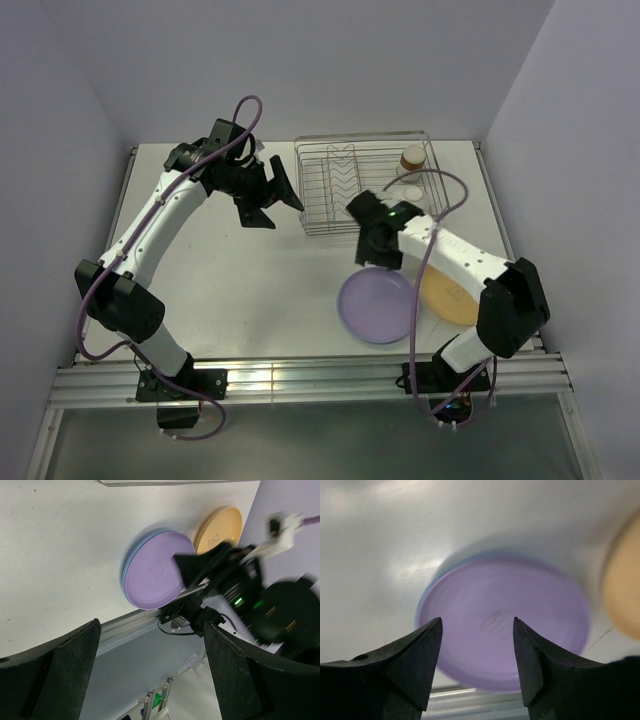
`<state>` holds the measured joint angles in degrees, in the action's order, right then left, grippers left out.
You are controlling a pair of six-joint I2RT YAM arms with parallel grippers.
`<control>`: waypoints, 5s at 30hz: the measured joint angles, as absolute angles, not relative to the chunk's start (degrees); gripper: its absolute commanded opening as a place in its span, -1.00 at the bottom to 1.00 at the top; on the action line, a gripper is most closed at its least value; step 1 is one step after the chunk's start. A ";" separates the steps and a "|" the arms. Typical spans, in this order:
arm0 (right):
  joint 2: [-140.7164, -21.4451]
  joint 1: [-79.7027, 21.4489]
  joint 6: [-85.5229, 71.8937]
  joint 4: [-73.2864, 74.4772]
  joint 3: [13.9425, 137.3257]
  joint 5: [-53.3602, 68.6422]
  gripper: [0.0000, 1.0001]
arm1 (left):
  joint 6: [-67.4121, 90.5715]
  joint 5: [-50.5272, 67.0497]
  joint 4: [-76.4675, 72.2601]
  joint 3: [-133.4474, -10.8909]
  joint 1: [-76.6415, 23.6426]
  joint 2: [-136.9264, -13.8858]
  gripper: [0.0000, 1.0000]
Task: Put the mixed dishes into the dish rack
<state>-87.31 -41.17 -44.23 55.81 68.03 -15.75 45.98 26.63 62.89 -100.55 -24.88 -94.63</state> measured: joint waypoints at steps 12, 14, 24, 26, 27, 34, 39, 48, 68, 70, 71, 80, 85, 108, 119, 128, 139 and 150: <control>-86.72 -14.96 -42.11 51.75 64.16 -17.30 0.08 | 44.60 26.63 63.83 -102.54 -24.88 -94.65 0.79; -88.14 -14.24 -42.13 50.81 63.66 -17.72 0.08 | 44.56 26.63 63.90 -102.56 -24.88 -94.65 0.78; -88.66 -10.92 -42.11 47.37 55.51 -18.85 0.05 | 44.21 26.68 64.03 -102.56 -24.43 -94.65 0.78; -88.79 -10.28 -42.11 46.44 54.08 -18.85 0.04 | 44.21 26.70 64.01 -102.56 -24.34 -94.65 0.78; -89.06 -10.00 -42.11 45.82 53.32 -18.85 0.02 | 44.18 26.70 64.01 -102.56 -24.34 -94.65 0.78; -92.16 -9.39 -41.45 42.68 51.51 -18.98 -0.77 | 44.21 26.76 64.01 -102.56 -24.34 -94.65 0.78; -91.70 -9.34 -40.16 44.45 52.23 -23.16 -1.00 | 44.21 26.94 63.96 -102.54 -24.34 -94.63 0.78; -76.40 -9.32 -41.87 55.90 59.29 -23.81 -1.00 | 44.18 27.11 63.53 -102.65 -24.47 -94.65 0.73; -71.33 -12.05 -59.16 64.20 88.55 0.80 -1.00 | 32.95 8.56 60.97 -121.30 -49.65 -99.83 0.75; -71.48 -12.56 -61.82 63.88 88.55 3.05 -1.00 | 32.32 5.28 61.30 -121.21 -50.26 -100.03 0.75; -71.50 -12.97 -63.16 63.55 88.55 4.12 -1.00 | 32.12 3.49 61.32 -120.81 -50.43 -100.03 0.75; -75.13 -20.60 -70.46 60.99 90.76 6.46 -1.00 | 31.11 -1.85 58.48 -110.65 -50.94 -97.58 0.75; -78.85 -23.33 -71.96 60.01 91.37 6.72 -1.00 | 30.57 -2.28 57.30 -110.67 -51.86 -97.08 0.76; -84.27 -28.38 -74.32 59.31 99.70 11.05 -1.00 | 28.21 -7.35 56.55 -109.19 -52.21 -95.53 0.61; -79.75 -28.53 -77.49 54.81 90.41 11.79 -1.00 | 29.21 -6.17 52.95 -104.88 -54.22 -95.18 -0.46; -79.53 -28.64 -77.69 54.15 89.06 14.39 -0.59 | 24.14 -6.94 49.19 -98.24 -54.33 -91.29 -1.00; -79.57 -28.64 -57.63 55.35 97.69 20.56 0.53 | 21.47 -7.27 46.70 -84.95 -52.14 -79.57 -1.00; -71.37 -28.21 -48.31 61.65 95.39 16.69 0.50 | 6.87 -10.57 37.10 -75.72 -48.66 -72.34 -1.00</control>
